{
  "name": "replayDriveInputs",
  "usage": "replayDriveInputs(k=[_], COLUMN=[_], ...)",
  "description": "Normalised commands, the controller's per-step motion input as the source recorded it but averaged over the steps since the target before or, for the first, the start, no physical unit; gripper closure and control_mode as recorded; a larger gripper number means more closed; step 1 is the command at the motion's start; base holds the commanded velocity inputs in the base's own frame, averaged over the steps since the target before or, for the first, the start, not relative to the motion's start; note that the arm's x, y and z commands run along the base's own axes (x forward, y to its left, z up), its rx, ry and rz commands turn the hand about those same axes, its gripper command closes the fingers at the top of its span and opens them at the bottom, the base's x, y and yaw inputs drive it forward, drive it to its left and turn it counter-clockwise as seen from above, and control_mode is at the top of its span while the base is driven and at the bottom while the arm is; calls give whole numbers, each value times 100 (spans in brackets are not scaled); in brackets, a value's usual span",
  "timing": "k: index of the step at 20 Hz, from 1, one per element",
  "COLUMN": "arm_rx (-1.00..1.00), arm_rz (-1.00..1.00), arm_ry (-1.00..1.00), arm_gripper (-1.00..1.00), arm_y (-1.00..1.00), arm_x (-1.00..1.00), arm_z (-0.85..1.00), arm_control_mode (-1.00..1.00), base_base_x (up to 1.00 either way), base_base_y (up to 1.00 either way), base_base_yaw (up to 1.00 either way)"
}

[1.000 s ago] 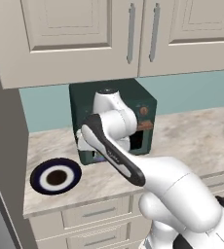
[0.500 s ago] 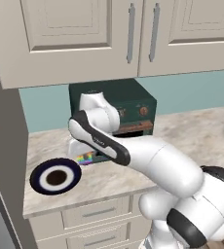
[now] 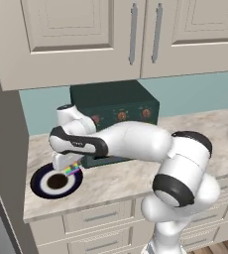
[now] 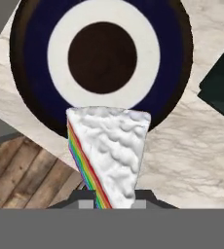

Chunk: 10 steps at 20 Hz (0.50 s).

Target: Take the baked cake out of the oven and place it on the plate for cooling. Then close the oven door.

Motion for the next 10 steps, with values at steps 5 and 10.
replayDriveInputs(k=[5,10], arm_rx=[-1,0], arm_rz=[11,3], arm_ry=[-5,-18], arm_gripper=[100,100], arm_y=[51,21], arm_x=[42,30], arm_z=[-51,-56], arm_control_mode=[-100,-100], base_base_x=[0,0], base_base_y=[0,0], base_base_yaw=[0,0])
